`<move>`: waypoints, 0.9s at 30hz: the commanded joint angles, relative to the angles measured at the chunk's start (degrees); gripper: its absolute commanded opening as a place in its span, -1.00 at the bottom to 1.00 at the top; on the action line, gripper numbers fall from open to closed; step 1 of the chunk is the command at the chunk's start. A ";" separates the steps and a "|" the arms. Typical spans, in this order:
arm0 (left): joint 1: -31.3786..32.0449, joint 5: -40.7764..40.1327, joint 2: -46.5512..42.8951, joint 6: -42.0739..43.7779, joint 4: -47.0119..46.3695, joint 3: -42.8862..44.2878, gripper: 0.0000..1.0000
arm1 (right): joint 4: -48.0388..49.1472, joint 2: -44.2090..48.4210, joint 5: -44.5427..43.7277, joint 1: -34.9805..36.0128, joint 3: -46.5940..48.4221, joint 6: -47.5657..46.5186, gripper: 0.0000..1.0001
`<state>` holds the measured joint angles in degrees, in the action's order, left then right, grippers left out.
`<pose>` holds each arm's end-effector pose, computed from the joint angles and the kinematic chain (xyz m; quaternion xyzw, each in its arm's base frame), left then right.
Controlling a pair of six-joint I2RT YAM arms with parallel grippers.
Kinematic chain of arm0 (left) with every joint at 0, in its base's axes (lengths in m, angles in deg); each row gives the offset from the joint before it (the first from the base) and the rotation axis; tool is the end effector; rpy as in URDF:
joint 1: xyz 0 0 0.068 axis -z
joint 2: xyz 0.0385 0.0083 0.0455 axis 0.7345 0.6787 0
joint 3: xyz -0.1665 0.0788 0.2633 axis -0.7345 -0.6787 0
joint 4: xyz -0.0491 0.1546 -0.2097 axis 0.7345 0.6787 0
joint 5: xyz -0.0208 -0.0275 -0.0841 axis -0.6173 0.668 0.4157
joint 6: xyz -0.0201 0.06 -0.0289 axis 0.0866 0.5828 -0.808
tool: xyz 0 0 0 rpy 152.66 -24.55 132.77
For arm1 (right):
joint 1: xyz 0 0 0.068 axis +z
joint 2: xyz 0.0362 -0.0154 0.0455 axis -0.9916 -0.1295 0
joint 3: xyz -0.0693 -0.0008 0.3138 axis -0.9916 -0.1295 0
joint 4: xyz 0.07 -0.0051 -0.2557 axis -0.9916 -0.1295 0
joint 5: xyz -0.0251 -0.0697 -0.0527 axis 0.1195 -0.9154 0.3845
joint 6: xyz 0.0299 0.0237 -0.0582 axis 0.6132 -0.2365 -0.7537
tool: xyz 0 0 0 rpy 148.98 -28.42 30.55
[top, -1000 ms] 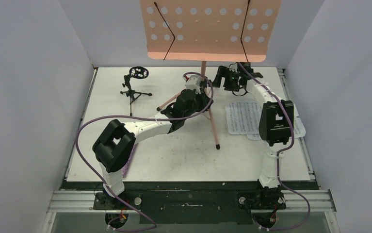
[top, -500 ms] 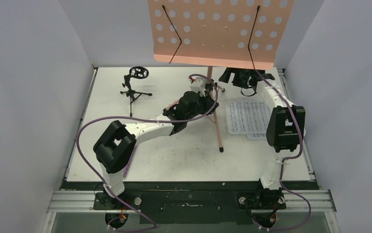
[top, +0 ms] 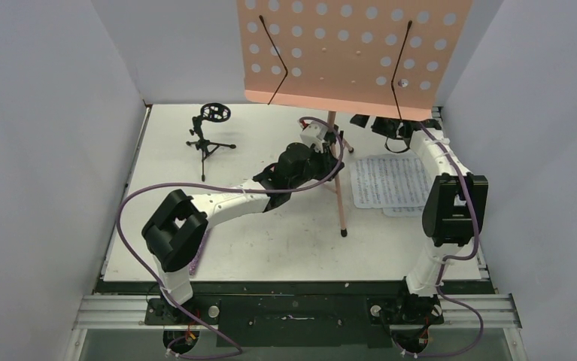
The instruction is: Set up the instrument practice props
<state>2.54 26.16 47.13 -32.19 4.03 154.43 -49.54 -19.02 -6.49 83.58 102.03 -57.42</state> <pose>0.3034 -0.3572 0.3145 0.1118 0.7651 -0.4102 0.4836 0.4720 0.0356 0.3268 0.0617 0.8607 0.3155 0.3949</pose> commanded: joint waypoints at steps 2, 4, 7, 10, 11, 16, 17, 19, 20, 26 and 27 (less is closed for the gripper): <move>1.57 4.29 -3.41 -0.23 -1.86 1.09 -0.40 | 1.48 5.40 0.72 -0.91 -3.73 0.54 0.92; 1.59 4.18 -3.54 0.24 -1.51 1.32 -0.05 | 1.65 6.52 0.68 -0.88 -5.06 0.62 0.92; 1.60 4.03 -4.11 1.16 -1.26 1.25 0.29 | 1.64 7.63 0.84 -2.74 -6.66 0.67 0.93; 1.60 3.71 -5.43 2.48 -1.73 -0.05 0.67 | 1.47 8.88 0.81 -3.26 -8.09 0.49 0.93; 1.57 3.64 -6.04 2.98 -2.19 -0.75 0.75 | 1.38 9.37 0.72 -3.42 -8.61 0.41 0.93; 1.61 2.24 -10.14 4.42 -5.57 -6.37 0.93 | 0.35 11.98 -0.81 -4.34 -11.14 -0.60 0.96; 1.61 1.74 -11.17 4.93 -6.13 -7.79 0.93 | 0.20 12.70 -1.38 -4.47 -11.88 -0.93 0.96; 1.61 0.95 -13.27 6.43 -6.68 -10.28 0.93 | -0.38 14.43 -3.20 -4.64 -13.56 -1.44 0.98; 1.57 -0.06 -15.07 7.35 -6.75 -11.65 0.93 | -0.81 15.24 -4.29 -4.64 -14.40 -1.62 0.98; 1.35 -3.64 -24.50 16.14 -6.61 -21.75 0.93 | -3.10 20.44 -10.74 -4.89 -20.12 -0.58 1.00; 1.31 -4.78 -26.40 17.56 -5.48 -23.08 0.93 | -3.64 21.24 -12.01 -4.96 -21.45 -0.26 1.00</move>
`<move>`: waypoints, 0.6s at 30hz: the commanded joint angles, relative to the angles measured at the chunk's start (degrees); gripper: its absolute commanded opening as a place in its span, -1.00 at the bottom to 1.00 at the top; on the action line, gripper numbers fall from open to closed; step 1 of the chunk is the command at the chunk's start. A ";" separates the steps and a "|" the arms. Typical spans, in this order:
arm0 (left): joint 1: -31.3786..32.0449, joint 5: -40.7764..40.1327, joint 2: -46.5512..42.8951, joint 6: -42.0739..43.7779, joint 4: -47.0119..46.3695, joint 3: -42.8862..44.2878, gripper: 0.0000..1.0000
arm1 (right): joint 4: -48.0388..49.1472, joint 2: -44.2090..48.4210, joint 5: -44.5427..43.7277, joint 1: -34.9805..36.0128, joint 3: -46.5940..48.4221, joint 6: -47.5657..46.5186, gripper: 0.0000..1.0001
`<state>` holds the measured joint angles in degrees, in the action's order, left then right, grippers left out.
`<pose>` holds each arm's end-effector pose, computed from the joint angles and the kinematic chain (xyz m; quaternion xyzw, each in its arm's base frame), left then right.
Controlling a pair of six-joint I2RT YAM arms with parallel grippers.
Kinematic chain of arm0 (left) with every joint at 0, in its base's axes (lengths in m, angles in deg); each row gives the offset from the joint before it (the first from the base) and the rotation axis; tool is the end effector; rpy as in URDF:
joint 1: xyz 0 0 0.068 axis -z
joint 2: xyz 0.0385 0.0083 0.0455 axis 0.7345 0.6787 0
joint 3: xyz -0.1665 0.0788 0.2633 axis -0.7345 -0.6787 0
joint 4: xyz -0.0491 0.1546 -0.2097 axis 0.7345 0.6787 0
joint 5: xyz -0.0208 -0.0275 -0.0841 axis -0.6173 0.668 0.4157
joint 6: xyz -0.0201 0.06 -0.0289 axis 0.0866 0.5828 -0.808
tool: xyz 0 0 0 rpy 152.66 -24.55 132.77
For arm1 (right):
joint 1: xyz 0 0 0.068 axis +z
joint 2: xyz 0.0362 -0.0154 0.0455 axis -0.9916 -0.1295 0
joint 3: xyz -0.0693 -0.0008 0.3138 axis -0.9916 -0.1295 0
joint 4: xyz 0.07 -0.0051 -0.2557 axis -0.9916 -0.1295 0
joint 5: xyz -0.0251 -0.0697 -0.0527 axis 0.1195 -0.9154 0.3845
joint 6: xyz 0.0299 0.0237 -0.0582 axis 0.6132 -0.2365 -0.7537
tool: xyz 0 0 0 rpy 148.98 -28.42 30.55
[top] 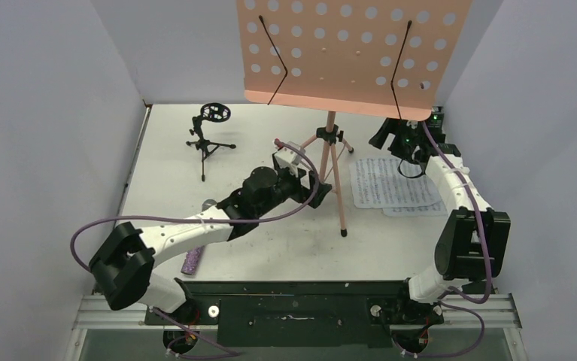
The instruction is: Set up the instrument practice props
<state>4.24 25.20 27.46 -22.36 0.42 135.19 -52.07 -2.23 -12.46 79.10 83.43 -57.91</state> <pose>0.2281 -0.2834 0.3334 0.1767 0.7293 -0.3861 0.5365 0.3785 -0.0009 0.3242 0.1278 0.8770 0.2523 0.3885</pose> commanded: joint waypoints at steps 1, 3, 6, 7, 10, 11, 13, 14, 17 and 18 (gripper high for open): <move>-0.45 -5.79 -8.48 8.68 -0.17 -5.02 0.93 | -1.71 5.21 -7.28 -0.49 -4.01 0.65 1.00; -0.64 -10.60 -11.90 10.59 3.46 -6.97 0.93 | -2.49 6.84 -10.11 -0.50 -6.27 1.76 1.00; -1.14 -15.82 -16.64 13.12 7.61 -10.15 0.93 | -3.76 9.14 -14.14 -0.62 -9.60 3.83 1.00; -1.33 -18.00 -18.12 13.15 8.76 -11.01 0.93 | -4.27 9.70 -15.22 -0.79 -10.61 4.62 1.00; -2.82 -23.03 -22.63 9.08 14.23 -12.43 0.93 | -4.89 10.84 -16.17 -1.60 -13.93 7.01 1.00; -3.61 -22.87 -23.75 7.91 15.74 -12.76 0.93 | -4.99 11.09 -16.14 -1.82 -15.04 7.93 1.00; -5.59 -21.95 -25.64 5.25 18.18 -13.63 0.93 | -5.25 11.34 -15.04 -2.57 -17.12 9.68 0.92; -6.53 -21.72 -26.26 3.32 19.46 -13.92 0.93 | -5.60 11.37 -13.98 -3.00 -18.02 10.60 0.91; -10.13 -20.51 -27.91 -5.48 23.01 -14.74 0.93 | -6.32 11.98 -11.94 -4.08 -20.96 13.16 0.91; -11.27 -19.44 -28.35 -7.37 23.39 -15.13 0.93 | -6.36 12.39 -11.50 -4.34 -21.94 13.87 0.91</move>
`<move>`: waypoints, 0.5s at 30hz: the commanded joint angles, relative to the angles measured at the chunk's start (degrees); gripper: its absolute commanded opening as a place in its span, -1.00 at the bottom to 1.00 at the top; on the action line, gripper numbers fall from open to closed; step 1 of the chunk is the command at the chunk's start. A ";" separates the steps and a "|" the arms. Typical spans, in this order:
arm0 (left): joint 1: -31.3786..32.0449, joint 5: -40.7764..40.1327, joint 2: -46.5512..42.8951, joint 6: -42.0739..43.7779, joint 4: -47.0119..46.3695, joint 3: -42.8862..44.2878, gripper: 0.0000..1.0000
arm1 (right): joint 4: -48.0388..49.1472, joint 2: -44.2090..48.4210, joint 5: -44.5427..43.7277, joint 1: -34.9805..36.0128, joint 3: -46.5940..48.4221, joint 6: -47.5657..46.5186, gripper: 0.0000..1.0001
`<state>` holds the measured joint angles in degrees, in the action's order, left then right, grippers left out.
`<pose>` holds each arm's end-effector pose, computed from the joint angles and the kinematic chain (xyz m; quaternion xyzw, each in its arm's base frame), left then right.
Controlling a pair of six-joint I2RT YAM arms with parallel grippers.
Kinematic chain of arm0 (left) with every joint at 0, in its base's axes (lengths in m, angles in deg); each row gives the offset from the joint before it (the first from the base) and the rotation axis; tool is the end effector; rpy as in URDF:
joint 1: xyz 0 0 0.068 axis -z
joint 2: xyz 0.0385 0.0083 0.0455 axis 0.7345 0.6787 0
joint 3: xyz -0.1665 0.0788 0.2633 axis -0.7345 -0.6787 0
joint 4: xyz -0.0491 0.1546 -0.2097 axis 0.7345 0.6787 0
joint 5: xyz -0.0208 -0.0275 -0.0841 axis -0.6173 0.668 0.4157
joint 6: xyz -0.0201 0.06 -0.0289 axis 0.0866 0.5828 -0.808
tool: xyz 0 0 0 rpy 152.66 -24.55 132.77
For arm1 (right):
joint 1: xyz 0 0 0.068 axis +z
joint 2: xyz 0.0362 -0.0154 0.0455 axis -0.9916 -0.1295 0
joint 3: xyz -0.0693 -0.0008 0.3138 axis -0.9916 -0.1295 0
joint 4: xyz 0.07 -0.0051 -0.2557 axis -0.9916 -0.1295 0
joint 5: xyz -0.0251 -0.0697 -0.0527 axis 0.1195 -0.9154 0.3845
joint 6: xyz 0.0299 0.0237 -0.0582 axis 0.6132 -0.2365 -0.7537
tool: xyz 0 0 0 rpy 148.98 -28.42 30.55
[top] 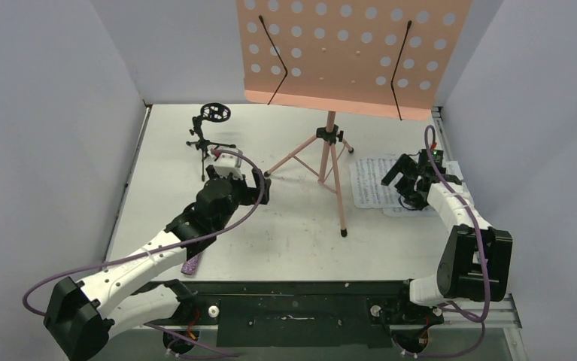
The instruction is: Set up the instrument practice props
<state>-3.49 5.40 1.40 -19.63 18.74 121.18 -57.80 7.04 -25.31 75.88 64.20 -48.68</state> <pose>0.1833 -0.1463 0.3280 0.0459 0.7787 -0.1924 0.5954 0.2955 -0.0248 0.2502 0.3004 0.8989 0.1518 0.2807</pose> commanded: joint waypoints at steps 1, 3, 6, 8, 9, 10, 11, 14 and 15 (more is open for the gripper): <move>-4.54 1.40 -2.67 -11.45 5.08 -1.55 0.93 | -0.52 3.65 1.71 -1.48 -3.56 5.37 0.91; -4.98 1.56 -3.41 -13.55 4.94 -2.29 0.93 | -0.63 4.29 2.27 -2.20 -4.70 6.05 0.91; -5.69 2.11 -4.19 -16.69 4.44 -3.53 0.93 | -0.97 4.32 3.63 -3.69 -5.51 6.29 0.90; -6.98 4.09 -4.85 -19.15 3.27 -4.44 0.93 | -0.67 3.98 5.26 -4.67 -6.16 6.84 0.90; -7.55 4.73 -5.41 -20.54 2.59 -5.17 0.93 | -0.27 3.83 5.86 -5.08 -6.48 7.21 0.90; -8.16 5.28 -5.83 -22.13 1.89 -5.75 0.93 | 0.09 3.67 6.32 -5.50 -6.89 7.51 0.89; -8.74 5.59 -6.33 -23.58 1.09 -6.45 0.93 | 0.41 3.63 6.83 -5.99 -7.29 7.96 0.90; -10.53 5.94 -7.96 -28.03 -1.14 -9.00 0.93 | 1.21 3.45 7.36 -7.33 -8.17 7.99 0.90; -11.15 6.39 -8.42 -28.91 -2.01 -9.77 0.93 | 1.33 3.31 7.36 -7.83 -8.38 7.93 0.90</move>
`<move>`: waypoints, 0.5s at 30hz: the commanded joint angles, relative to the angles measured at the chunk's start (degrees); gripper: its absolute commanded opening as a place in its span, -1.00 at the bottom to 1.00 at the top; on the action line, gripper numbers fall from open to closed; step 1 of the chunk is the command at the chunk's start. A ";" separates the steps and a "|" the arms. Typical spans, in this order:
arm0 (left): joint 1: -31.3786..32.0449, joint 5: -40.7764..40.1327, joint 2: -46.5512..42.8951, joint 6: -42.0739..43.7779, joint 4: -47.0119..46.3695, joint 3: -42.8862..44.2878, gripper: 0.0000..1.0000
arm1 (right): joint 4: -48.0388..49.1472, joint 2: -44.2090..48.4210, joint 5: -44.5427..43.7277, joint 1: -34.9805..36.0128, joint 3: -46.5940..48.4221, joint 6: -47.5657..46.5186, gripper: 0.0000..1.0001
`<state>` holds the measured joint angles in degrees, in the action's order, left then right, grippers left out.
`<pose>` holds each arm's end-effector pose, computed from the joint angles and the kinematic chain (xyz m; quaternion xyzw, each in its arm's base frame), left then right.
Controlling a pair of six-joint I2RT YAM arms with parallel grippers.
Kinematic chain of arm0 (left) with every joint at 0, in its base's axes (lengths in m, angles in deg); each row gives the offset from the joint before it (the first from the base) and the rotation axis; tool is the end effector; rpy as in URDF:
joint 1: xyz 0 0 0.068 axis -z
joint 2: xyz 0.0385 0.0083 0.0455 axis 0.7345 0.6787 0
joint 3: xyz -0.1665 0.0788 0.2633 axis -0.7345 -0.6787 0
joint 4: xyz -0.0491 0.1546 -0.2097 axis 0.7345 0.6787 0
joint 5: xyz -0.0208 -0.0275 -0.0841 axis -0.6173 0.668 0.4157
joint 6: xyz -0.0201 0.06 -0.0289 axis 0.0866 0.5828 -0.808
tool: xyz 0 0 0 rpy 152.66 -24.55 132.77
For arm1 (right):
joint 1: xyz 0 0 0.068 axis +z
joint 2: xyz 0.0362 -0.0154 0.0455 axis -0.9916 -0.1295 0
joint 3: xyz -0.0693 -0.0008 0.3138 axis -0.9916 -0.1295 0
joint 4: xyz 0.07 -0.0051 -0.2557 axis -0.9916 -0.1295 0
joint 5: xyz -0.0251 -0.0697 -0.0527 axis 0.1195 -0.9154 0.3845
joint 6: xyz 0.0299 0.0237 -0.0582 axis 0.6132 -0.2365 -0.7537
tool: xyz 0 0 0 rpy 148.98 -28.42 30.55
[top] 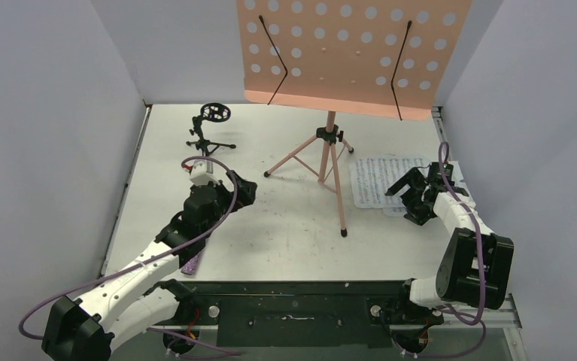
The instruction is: Set up the instrument practice props
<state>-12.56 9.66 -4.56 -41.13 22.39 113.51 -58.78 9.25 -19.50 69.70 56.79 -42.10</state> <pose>0.1774 -0.1020 0.2901 -0.1344 0.7976 -0.2547 0.5300 0.2616 -0.0440 0.2196 0.3951 0.8724 0.1889 0.2169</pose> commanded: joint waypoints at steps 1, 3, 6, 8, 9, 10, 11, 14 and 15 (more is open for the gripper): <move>-2.54 2.80 -2.88 -7.85 -6.38 -2.66 0.93 | 2.50 1.00 1.54 -2.21 -1.30 1.18 0.90; -3.02 3.52 -3.37 -8.13 -6.37 -2.80 0.93 | 3.36 0.39 1.80 -3.69 -2.00 0.85 0.90; -3.21 3.90 -3.87 -8.76 -5.15 -2.53 0.93 | 4.50 -1.29 2.33 -6.78 -1.97 -0.65 0.91; -3.23 4.48 -4.05 -8.99 -4.92 -2.53 0.93 | 5.83 -2.37 3.57 -9.40 -1.63 -1.25 0.92; -3.23 4.71 -4.14 -9.20 -4.79 -2.52 0.93 | 6.65 -2.88 4.13 -10.28 -1.40 -1.44 0.93; -3.23 4.90 -4.21 -9.60 -4.66 -2.57 0.93 | 7.30 -3.74 4.45 -11.13 -0.93 -1.57 0.94; -3.23 5.00 -4.31 -9.94 -4.52 -2.60 0.93 | 7.73 -4.63 4.82 -11.47 -0.41 -1.66 0.94; -3.23 5.59 -4.54 -10.68 -4.21 -2.74 0.93 | 9.47 -6.86 5.73 -11.79 1.10 -1.63 0.96; -3.23 5.76 -4.67 -11.07 -4.22 -2.90 0.93 | 9.94 -7.48 5.95 -11.83 1.68 -1.65 0.96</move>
<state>-15.49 13.86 -8.08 -50.29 20.46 110.23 -53.38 3.76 -15.76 57.96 55.11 -42.89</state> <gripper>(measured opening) 0.965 0.976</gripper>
